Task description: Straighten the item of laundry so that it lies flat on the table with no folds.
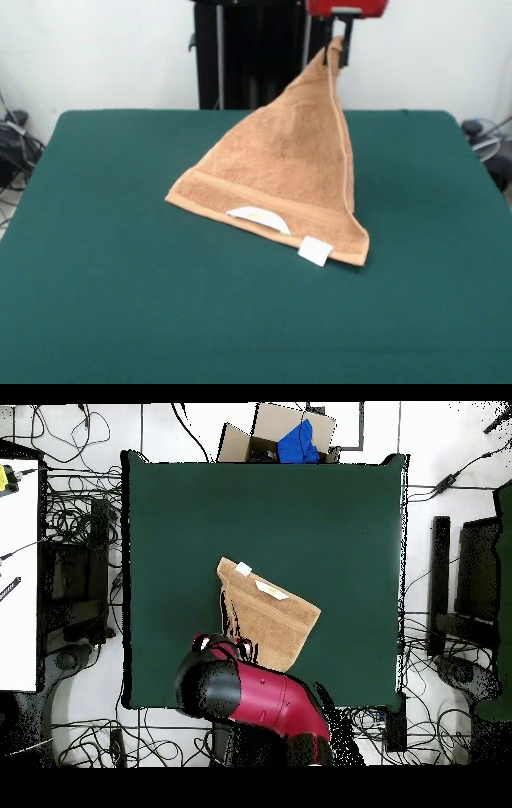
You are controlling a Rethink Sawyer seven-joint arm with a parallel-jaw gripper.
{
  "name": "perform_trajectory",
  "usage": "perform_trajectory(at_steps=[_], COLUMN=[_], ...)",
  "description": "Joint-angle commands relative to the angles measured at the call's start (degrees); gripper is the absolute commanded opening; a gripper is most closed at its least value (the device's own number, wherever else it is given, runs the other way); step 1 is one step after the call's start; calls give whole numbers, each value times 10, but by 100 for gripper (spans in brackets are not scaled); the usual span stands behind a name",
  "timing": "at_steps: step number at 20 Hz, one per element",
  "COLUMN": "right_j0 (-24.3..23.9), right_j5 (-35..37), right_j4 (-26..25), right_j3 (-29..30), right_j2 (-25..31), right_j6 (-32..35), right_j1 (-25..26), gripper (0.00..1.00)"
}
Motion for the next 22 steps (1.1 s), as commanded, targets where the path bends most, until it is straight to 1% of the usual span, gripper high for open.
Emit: perform_trajectory(at_steps=[1,8,12,16,22], right_j0=[38,42,39,48,60], right_j5=[-49,-48,-69,-77,-123], right_j4=[40,51,61,69,74], right_j3=[39,33,34,30,36], right_j2=[-18,-11,6,6,11], right_j6=[193,170,173,177,182], right_j1=[42,67,86,97,126], gripper=[0,0,0,0,0])
